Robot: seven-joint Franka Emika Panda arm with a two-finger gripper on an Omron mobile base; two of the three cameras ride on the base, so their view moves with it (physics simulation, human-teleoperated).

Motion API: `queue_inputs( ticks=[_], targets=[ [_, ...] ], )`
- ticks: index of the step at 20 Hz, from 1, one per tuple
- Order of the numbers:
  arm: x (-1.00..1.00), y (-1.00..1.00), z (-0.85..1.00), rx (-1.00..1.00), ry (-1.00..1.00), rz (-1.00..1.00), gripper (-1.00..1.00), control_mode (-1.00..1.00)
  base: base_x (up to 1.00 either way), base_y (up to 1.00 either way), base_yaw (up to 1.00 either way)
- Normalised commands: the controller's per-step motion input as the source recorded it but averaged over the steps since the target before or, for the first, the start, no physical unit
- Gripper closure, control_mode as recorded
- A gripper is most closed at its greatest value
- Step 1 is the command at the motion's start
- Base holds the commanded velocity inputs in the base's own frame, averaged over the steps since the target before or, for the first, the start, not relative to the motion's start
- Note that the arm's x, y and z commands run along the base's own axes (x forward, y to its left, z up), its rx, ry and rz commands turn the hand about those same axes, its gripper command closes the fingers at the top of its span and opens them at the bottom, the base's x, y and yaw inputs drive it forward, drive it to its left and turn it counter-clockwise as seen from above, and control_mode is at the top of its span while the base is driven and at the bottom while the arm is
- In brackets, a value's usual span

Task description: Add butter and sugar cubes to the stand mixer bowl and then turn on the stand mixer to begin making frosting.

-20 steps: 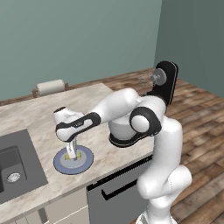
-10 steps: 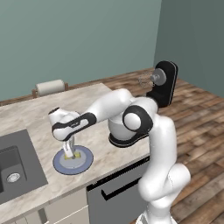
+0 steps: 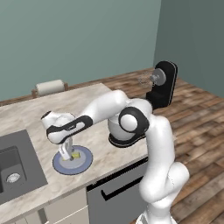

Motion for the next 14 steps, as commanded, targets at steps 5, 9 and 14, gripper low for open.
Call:
queue_inputs(
  ticks=[5, 9, 14],
  targets=[
    [-0.44, 0.13, -0.95, -0.23, -0.14, 0.00, -1.00, -1.00, 0.00, 0.00, 0.00],
    [-0.25, 0.05, -1.00, -0.20, -0.08, 0.00, 1.00, -1.00, 0.00, 0.00, 0.00],
    [-0.08, 0.00, -0.99, -0.10, -0.02, 0.00, 1.00, -1.00, 0.00, 0.00, 0.00]
  ],
)
